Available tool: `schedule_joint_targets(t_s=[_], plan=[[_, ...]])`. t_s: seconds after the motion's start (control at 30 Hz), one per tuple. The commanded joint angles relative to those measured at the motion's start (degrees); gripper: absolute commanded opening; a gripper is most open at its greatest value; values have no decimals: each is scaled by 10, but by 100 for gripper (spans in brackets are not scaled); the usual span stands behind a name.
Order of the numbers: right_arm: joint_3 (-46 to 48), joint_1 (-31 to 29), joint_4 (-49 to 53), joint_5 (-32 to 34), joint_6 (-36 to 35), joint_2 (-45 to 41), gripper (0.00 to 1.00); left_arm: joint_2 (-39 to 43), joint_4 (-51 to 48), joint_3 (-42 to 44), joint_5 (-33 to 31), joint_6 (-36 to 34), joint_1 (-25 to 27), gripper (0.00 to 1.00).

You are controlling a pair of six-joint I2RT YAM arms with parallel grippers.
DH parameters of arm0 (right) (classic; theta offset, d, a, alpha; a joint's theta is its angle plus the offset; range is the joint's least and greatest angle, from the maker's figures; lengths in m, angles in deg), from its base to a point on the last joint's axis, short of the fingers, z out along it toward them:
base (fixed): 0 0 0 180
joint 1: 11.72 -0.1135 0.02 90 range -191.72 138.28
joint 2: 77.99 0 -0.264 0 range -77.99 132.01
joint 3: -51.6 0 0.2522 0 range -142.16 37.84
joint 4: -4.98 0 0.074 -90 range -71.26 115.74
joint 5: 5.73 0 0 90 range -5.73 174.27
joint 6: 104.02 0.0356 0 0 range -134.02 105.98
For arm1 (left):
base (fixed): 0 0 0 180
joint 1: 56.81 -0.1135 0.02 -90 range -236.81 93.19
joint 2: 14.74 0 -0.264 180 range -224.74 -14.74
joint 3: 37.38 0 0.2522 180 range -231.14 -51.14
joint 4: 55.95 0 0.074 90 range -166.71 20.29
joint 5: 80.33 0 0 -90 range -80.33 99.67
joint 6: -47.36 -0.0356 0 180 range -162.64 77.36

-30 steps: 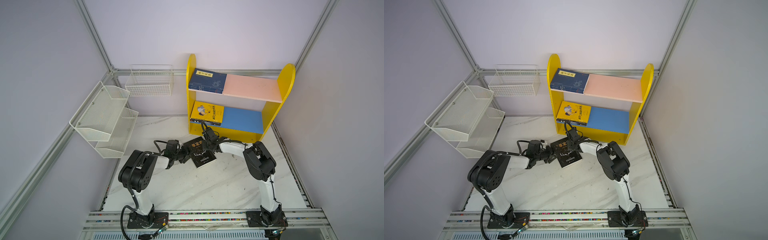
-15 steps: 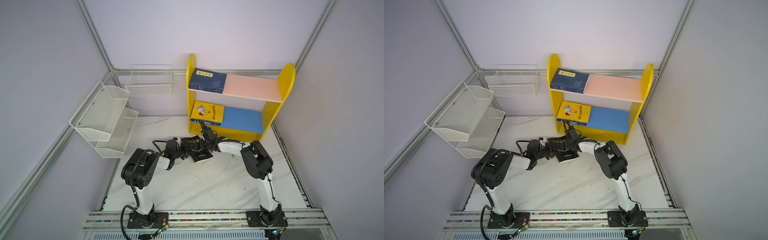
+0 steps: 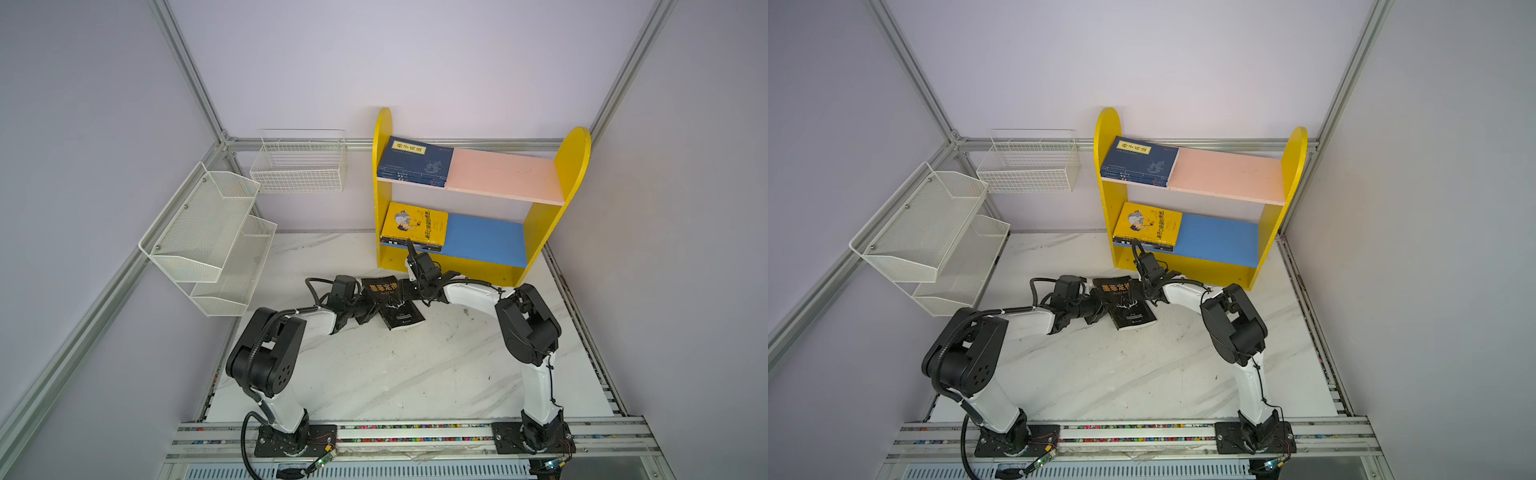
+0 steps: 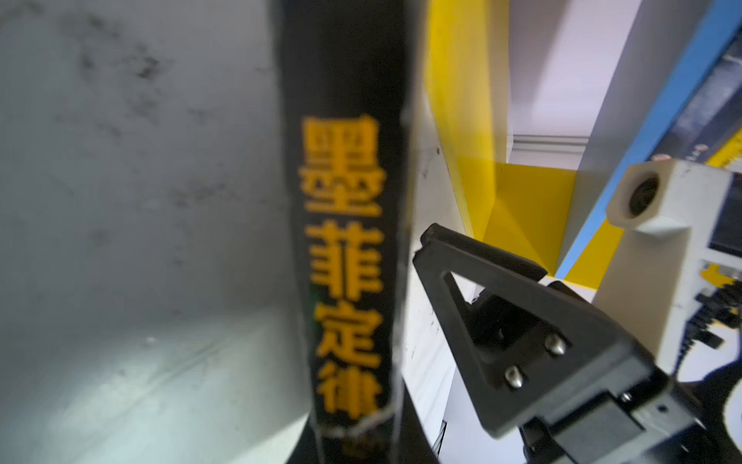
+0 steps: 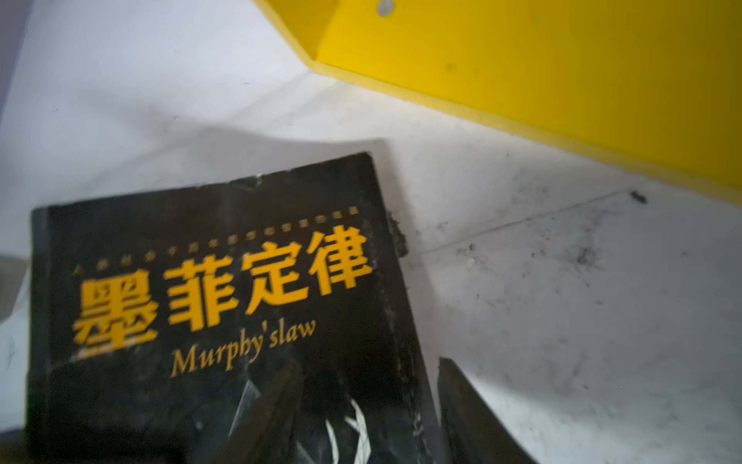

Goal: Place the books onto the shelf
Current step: 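Lift the upright black book toward the blue lower shelf with both grippers, then carry the black book into the lower shelf above the yellow book with both grippers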

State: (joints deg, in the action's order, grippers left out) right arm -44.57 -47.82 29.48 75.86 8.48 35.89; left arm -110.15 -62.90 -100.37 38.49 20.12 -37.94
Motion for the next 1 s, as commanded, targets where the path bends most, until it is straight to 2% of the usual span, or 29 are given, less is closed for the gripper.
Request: schedule_joint_targets(t_s=[0.0, 0.1, 0.17, 0.27, 0.4, 0.53, 0.7, 0.83, 0.97], plan=[[-2, 34, 4, -49, 36, -113, 69, 79, -183, -164, 66, -147, 2, 0], [9, 65, 3, -52, 69, -177, 77, 89, -296, -258, 92, -202, 2, 0], [18, 86, 2, -55, 96, -210, 80, 83, -303, -296, 105, -190, 2, 0], [36, 112, -10, -62, 138, -252, 84, 67, -238, -331, 112, -131, 3, 0], [84, 136, -61, -88, 194, -301, 89, 28, -71, -358, 98, -34, 3, 0], [145, 149, -116, -120, 261, -343, 91, -33, 5, -416, 81, 24, 10, 0], [231, 151, -203, -128, 337, -384, 92, -66, 57, -457, 26, 28, 21, 0], [322, 151, -405, -162, 445, -391, 96, -81, 90, -457, -24, 52, 25, 0], [352, 147, -497, -179, 500, -361, 97, -86, 130, -443, -71, 79, 38, 0]])
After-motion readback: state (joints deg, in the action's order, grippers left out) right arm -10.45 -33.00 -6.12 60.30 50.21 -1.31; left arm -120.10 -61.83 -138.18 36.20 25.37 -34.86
